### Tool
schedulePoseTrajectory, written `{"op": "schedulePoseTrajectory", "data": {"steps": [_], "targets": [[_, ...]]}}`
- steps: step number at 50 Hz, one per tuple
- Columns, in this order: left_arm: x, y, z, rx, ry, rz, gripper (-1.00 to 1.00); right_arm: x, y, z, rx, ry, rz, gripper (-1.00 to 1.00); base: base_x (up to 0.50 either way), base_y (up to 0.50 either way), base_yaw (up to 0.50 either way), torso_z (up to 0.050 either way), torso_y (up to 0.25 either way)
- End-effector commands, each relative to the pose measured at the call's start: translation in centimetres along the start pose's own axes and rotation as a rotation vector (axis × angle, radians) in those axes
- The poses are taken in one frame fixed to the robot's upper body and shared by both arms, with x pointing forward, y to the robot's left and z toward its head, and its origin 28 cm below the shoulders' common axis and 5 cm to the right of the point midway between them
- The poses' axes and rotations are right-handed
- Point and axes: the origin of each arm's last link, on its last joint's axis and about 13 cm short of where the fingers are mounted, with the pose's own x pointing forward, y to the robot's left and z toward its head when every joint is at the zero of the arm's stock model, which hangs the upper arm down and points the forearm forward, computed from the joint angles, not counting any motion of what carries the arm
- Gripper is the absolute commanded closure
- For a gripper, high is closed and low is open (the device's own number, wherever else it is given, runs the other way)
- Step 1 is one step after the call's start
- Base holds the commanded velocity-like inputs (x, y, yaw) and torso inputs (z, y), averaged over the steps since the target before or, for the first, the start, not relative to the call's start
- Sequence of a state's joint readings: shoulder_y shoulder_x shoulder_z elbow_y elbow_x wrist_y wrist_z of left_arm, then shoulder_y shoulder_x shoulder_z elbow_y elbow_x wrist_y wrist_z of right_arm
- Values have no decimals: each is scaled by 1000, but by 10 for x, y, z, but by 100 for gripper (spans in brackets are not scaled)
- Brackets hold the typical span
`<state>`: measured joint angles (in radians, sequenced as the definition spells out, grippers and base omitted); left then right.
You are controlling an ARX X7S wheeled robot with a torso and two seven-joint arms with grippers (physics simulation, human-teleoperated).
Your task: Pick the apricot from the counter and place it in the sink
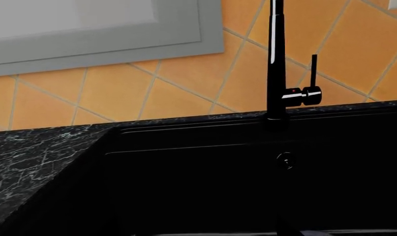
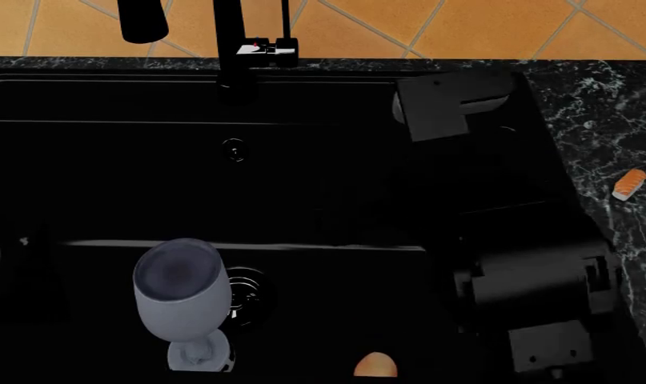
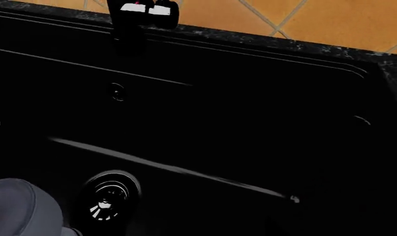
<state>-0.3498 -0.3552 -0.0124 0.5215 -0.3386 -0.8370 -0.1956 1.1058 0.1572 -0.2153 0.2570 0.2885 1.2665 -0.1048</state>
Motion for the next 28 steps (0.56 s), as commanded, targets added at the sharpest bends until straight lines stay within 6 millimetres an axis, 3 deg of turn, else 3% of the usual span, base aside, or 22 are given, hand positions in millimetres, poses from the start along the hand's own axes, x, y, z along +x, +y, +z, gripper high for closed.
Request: {"op": "schedulePoseTrajectory", "data": {"steps": [1, 13, 28], "targets": [[-1, 1, -1, -3, 1, 6, -100, -62, 1, -17, -24, -187, -55, -100, 0, 0, 0, 0, 0], [-3, 2, 2, -1, -10, 9, -100, -134, -5, -66, 4, -335, -53, -100, 0, 0, 0, 0, 0], [-6, 3, 2, -4, -16, 10, -100, -190, -10, -113, 41, -466, -87, -100, 0, 0, 0, 0, 0]]}}
